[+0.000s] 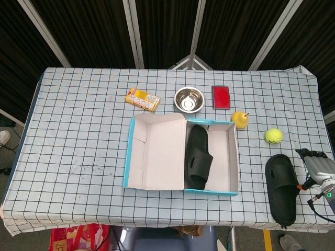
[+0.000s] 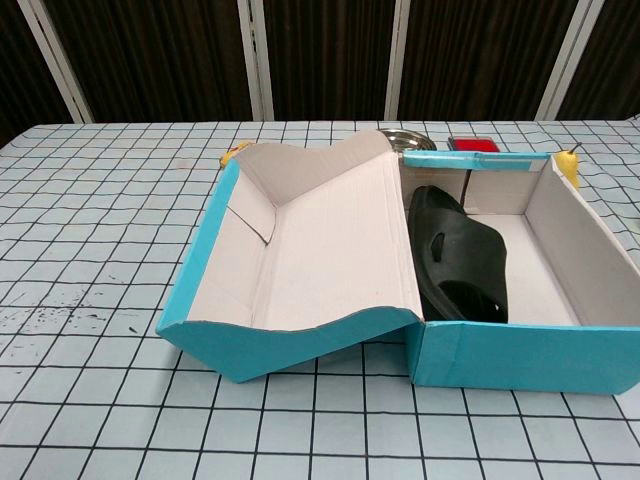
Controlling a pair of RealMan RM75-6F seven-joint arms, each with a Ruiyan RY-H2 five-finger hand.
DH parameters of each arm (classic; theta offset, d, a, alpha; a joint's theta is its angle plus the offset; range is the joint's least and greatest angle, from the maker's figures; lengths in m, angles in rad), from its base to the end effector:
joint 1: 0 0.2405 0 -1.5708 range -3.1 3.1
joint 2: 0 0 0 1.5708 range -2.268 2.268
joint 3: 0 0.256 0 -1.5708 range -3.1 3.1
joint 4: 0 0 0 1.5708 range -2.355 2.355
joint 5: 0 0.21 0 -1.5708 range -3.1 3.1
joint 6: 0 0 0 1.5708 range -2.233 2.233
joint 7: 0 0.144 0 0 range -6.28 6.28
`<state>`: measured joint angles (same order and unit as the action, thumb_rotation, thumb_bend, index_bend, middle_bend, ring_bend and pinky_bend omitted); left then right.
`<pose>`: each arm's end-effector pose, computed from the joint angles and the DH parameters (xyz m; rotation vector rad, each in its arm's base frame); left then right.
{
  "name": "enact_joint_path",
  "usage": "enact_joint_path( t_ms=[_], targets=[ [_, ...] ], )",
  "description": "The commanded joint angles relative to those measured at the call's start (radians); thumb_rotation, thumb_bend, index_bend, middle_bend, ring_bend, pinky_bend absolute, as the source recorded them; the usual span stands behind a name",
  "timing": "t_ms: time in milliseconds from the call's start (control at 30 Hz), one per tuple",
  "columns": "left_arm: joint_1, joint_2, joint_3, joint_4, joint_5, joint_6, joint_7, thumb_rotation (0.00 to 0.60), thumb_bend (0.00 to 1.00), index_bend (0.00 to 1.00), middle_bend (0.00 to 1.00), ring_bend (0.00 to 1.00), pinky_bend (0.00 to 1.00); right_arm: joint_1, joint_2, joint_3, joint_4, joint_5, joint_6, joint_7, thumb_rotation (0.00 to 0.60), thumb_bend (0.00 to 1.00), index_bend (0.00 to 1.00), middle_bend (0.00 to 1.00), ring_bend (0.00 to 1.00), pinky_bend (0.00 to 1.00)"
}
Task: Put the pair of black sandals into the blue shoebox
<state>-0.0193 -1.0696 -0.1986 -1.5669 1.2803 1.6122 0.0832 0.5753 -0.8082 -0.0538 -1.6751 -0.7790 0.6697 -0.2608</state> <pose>-0.3409 0.1820 0.2322 -1.0550 -0.6927 -0.7832 -0.3404 -0.2745 0.1987 1.5166 -1.2236 0.1551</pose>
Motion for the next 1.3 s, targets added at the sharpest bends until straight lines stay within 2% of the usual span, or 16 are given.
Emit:
enact_joint_path(
  t_ms=[33,433,933,1300],
  targets=[
    [-0.002,-0.004,0.001,-0.004,0.001,0.001,0.013,0.600,0.50,0.16,0.03,0.00,0.12,-0.005,-0.022,0.002,0.032,-0.013,-0.028,0.030,0.600,0.11,0.02,0.00,0.00,0.00],
    [-0.003,-0.010,-0.002,-0.002,-0.004,0.006,0.034,0.600,0.50,0.16,0.03,0.00,0.12,-0.019,-0.125,0.002,0.150,-0.039,-0.066,0.092,0.600,0.11,0.04,0.01,0.00,0.00],
    [-0.006,-0.018,-0.009,0.008,-0.019,0.002,0.053,0.600,0.50,0.16,0.03,0.00,0.12,0.016,-0.187,-0.026,0.230,-0.033,-0.133,0.081,0.600,0.11,0.10,0.08,0.00,0.00],
    [-0.011,-0.024,-0.010,0.010,-0.025,-0.004,0.072,0.600,0.50,0.16,0.03,0.00,0.12,0.037,-0.227,-0.035,0.282,-0.029,-0.145,0.076,0.600,0.11,0.19,0.18,0.00,0.00]
  ],
)
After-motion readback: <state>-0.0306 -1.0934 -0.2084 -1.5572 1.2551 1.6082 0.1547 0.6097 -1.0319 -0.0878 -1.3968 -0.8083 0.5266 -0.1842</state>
